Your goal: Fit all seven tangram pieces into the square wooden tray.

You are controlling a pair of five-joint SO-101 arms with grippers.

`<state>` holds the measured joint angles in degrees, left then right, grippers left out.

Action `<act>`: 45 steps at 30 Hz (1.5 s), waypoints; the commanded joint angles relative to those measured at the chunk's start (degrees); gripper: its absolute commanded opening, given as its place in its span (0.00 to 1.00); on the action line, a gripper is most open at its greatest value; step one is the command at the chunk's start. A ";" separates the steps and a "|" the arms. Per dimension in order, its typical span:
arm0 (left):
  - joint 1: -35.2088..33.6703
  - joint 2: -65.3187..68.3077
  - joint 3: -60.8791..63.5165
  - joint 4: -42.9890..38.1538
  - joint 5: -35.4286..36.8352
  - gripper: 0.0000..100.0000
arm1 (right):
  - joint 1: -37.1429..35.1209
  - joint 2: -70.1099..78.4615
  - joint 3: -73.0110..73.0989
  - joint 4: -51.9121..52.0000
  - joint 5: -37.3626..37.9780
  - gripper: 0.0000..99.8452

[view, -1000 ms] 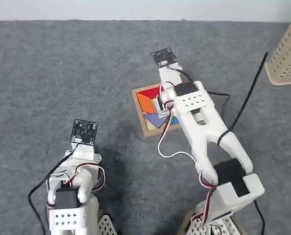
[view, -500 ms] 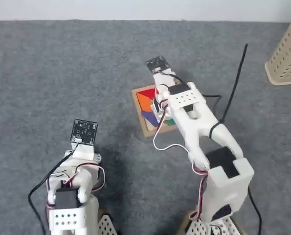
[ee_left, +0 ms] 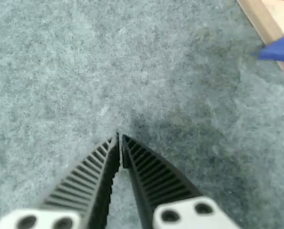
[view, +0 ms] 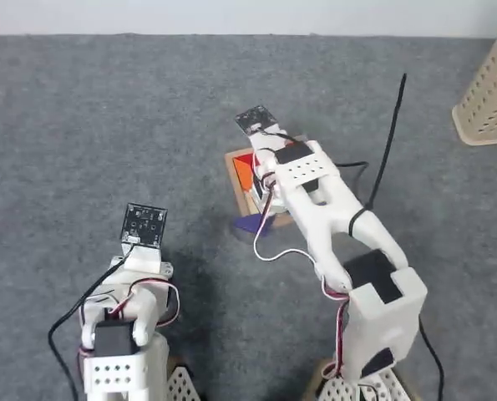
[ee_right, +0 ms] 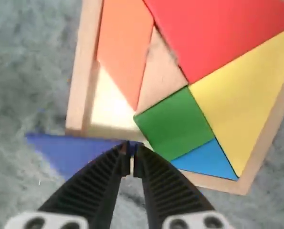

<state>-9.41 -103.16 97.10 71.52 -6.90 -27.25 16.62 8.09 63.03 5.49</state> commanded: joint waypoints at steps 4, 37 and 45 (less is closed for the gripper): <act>-0.26 0.00 -0.48 0.26 -0.44 0.01 | 0.04 -11.21 1.58 -0.66 -3.25 0.02; -0.26 0.00 -0.48 0.26 -0.44 0.01 | -6.02 -6.02 8.53 -15.96 6.77 0.08; -0.26 0.00 -0.48 0.26 -0.44 0.01 | -3.91 -9.36 8.70 -15.60 2.11 0.08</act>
<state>-9.41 -103.16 97.10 71.52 -6.90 -32.44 11.60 19.43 47.82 9.10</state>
